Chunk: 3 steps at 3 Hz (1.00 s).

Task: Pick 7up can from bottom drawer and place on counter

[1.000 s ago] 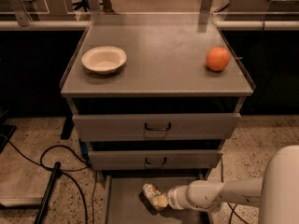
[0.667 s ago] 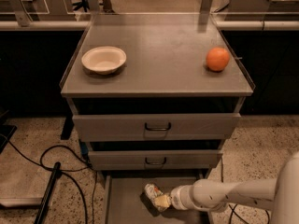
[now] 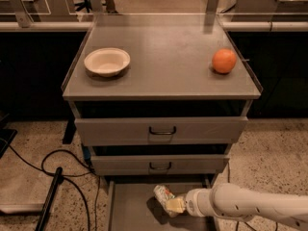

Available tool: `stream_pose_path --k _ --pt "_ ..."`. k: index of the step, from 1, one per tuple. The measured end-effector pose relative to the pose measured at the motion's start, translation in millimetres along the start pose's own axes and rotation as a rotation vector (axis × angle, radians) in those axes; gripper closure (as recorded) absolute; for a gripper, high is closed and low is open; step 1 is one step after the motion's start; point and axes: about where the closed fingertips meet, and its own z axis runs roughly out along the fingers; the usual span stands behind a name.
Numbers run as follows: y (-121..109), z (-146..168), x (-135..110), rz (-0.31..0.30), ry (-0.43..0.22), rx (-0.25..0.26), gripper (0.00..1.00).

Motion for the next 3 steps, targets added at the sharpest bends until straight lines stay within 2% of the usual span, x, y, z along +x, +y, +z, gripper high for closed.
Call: stream_pose_path --k 1,2,3 --pt "10 -45 -21 -0.030 -0.033 0.012 1.00" --pt "10 -46 -21 -0.030 -0.033 0.012 1.00" --pt "22 -73 -37 -0.038 -0.053 0.017 1.00"
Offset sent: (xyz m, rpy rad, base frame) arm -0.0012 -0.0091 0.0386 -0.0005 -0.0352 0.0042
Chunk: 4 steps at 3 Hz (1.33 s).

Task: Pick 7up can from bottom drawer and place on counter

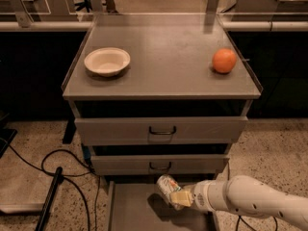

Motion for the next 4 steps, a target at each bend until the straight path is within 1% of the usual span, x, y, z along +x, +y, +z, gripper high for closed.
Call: stream_pose_path --k 1,2,3,4 --pt "17 -44 -28 -0.021 -0.041 -0.002 1.00" --pt "34 -94 -62 -0.068 -0.086 0.026 1.00" --pt "34 -93 -62 -0.068 -0.086 0.025 1.00" --pt "37 -111 -82 -0.064 -0.112 0.012 1.00"
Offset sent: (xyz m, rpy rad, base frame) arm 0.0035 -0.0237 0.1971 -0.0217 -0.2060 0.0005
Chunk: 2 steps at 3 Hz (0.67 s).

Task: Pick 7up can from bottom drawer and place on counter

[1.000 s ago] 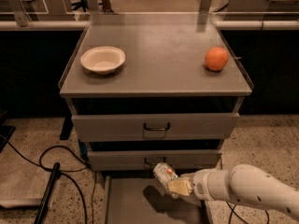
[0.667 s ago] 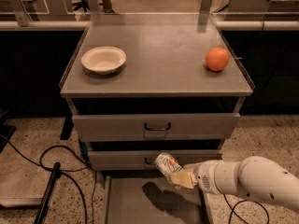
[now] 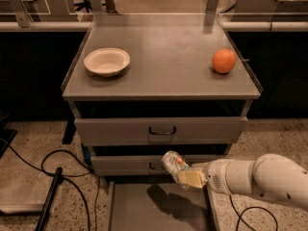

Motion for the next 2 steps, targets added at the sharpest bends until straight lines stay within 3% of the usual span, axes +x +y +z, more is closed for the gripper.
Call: stream_pose_path --k 2 --pt "17 -83 -90 -0.070 -0.127 0.007 1.00"
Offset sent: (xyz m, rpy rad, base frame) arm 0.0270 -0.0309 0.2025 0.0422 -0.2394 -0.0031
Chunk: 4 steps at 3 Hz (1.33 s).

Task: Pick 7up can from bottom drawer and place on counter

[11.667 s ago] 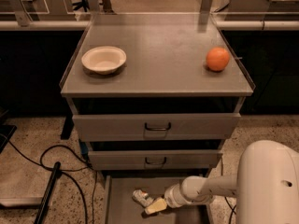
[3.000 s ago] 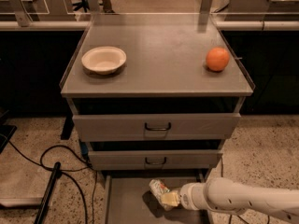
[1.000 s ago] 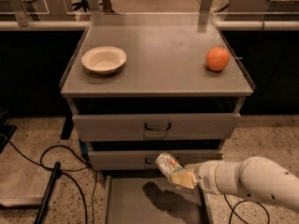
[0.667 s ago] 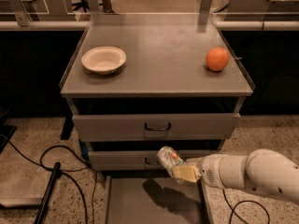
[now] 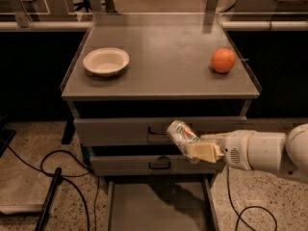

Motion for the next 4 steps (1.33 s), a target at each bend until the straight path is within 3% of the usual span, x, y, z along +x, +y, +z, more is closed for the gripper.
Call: stream_pose_path --k 1,2,3,4 --pt "0 0 0 0.000 0.000 0.000 1.00" --pt "-4 -20 -36 -0.005 -0.053 0.026 1.00" --pt "-8 -55 -106 -0.039 -0.132 0.059 1.00" --pt "-8 -55 -106 -0.039 -0.132 0.059 1.00"
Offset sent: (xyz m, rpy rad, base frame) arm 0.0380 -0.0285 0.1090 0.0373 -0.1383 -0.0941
